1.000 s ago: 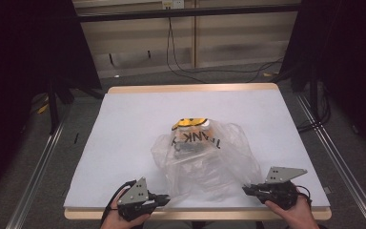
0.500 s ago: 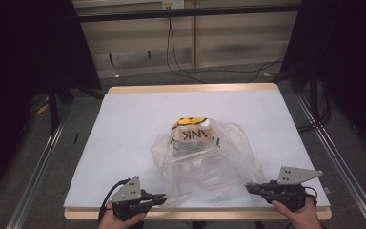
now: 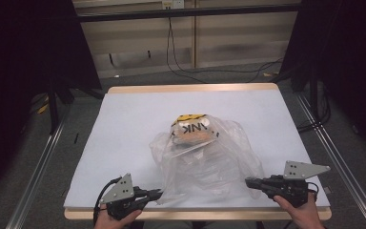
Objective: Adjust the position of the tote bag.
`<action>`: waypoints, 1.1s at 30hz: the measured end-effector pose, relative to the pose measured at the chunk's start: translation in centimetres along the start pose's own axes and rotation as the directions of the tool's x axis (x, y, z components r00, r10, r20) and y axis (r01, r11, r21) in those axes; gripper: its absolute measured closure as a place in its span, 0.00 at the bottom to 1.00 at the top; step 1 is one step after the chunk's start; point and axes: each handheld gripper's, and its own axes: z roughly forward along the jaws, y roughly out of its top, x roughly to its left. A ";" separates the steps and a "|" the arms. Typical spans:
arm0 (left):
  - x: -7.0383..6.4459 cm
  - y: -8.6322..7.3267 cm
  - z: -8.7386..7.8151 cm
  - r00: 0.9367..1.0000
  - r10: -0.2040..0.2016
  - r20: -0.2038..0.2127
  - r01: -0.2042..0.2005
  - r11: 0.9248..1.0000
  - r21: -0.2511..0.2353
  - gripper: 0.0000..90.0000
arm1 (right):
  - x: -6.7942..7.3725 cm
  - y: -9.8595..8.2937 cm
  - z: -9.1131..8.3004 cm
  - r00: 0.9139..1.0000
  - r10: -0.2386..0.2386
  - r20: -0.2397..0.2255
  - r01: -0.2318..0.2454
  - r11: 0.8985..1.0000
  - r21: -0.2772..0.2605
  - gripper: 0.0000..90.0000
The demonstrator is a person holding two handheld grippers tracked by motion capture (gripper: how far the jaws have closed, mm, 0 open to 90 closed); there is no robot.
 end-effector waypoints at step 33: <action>2.2 4.0 -3.2 0.997 0.013 -0.074 -0.024 0.989 -0.146 1.00 | -1.1 7.5 -0.6 0.997 -0.083 0.000 0.082 0.983 -0.162 1.00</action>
